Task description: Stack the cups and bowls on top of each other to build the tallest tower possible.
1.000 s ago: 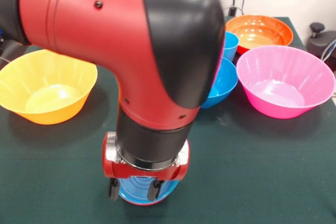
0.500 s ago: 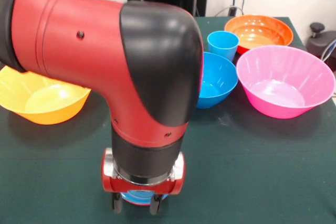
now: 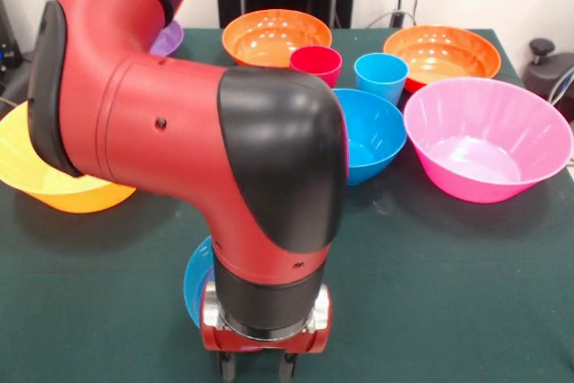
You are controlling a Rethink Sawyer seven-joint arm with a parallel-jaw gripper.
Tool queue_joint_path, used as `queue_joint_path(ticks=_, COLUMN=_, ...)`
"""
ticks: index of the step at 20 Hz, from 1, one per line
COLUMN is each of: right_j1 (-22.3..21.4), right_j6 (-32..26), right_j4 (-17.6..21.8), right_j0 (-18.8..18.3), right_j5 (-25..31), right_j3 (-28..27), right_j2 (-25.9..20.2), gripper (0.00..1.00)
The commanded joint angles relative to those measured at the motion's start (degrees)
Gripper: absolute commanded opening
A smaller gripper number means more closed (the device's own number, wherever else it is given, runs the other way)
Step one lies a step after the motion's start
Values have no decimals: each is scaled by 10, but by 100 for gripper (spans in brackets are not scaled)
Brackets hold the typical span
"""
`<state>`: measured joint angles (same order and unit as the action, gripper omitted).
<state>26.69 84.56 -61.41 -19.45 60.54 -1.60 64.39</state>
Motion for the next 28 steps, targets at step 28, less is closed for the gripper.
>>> queue_joint_path(ticks=28, right_j1=18, right_j6=-185, right_j4=-77, right_j0=-32, right_j5=30, right_j3=-5, right_j2=151, gripper=100)
